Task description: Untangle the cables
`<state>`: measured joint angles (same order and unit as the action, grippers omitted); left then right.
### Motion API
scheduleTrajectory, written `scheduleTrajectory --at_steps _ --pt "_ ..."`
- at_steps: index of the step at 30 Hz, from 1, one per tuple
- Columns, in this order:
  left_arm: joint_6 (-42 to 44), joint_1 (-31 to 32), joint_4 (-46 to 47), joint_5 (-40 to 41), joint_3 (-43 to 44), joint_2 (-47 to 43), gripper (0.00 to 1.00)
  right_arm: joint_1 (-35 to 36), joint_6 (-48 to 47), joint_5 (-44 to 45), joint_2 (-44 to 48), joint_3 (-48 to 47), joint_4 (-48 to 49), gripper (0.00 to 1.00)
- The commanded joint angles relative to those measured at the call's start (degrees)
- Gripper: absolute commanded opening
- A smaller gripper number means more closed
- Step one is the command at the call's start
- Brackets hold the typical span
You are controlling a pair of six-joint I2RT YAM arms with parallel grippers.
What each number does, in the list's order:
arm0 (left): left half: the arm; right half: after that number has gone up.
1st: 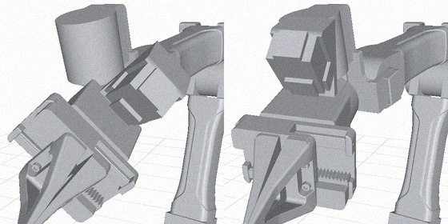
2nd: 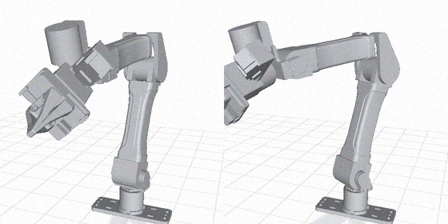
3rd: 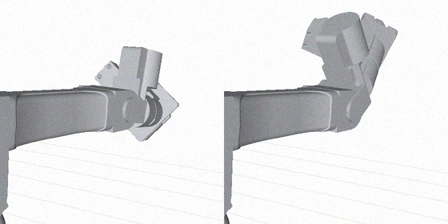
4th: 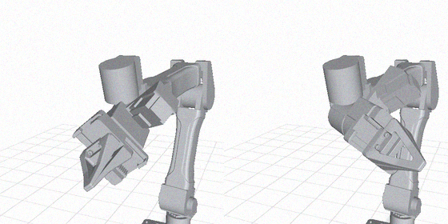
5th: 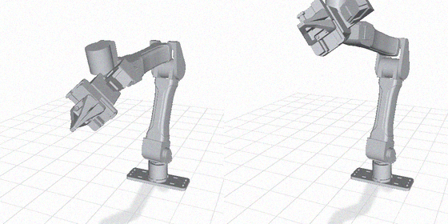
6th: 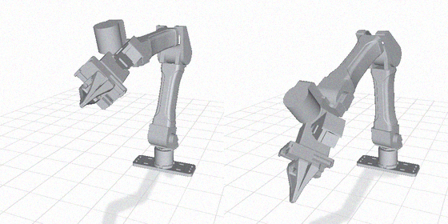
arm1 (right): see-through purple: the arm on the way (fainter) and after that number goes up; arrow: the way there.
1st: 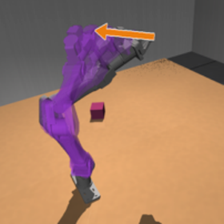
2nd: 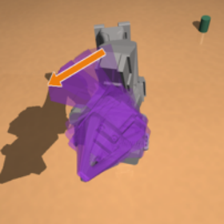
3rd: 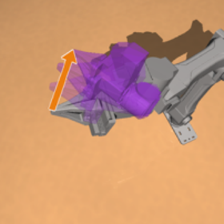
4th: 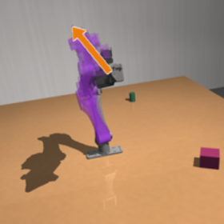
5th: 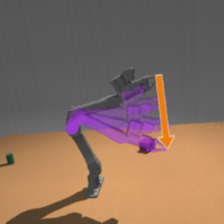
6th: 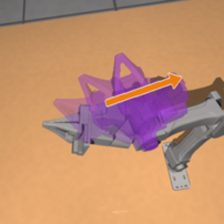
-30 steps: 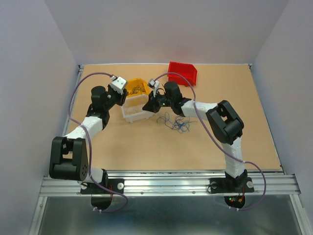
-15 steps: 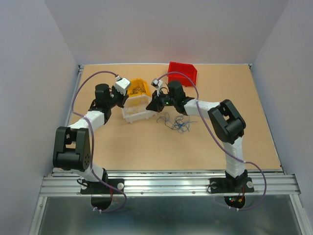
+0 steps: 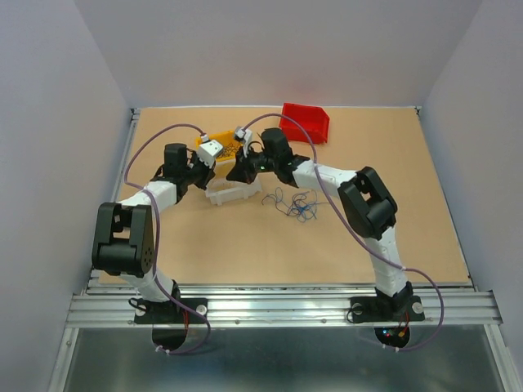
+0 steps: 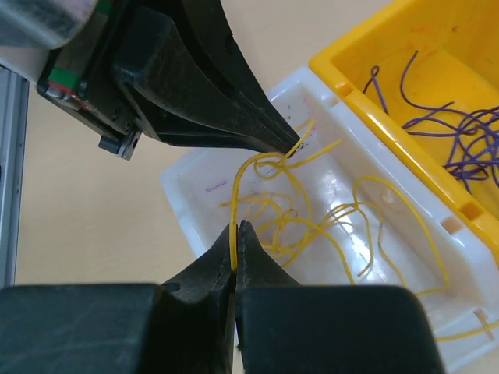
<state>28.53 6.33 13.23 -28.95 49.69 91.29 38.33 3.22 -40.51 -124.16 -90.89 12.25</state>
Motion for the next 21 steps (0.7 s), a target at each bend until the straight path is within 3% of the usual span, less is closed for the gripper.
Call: scheduleTrajectory --at_steps 1,8,13,16,17,21 --pt "2.14 0.26 -0.76 0.56 -0.30 -3.39 0.02 1.22 0.47 -1.67 -3.19 -4.99 -0.83 0.00" --pt "2.40 0.26 -0.40 1.35 -1.00 -4.19 0.00 1.84 3.10 -3.35 -8.73 -8.95 -0.83 0.01" --pt "2.75 0.26 -0.32 1.26 -1.00 -4.01 0.00 1.75 3.45 1.04 -8.21 -7.98 -1.35 0.02" --pt "2.75 0.26 -0.14 1.26 -1.09 -4.10 0.00 1.84 3.19 3.42 -7.94 -8.16 -3.02 0.15" --pt "2.84 0.26 -0.14 1.18 -1.09 -4.01 0.00 1.75 2.76 3.68 -7.59 -7.99 -3.11 0.30" --pt "2.84 0.26 0.04 1.18 -1.09 -4.10 0.00 1.75 2.05 4.13 -4.79 -6.76 -3.29 0.39"
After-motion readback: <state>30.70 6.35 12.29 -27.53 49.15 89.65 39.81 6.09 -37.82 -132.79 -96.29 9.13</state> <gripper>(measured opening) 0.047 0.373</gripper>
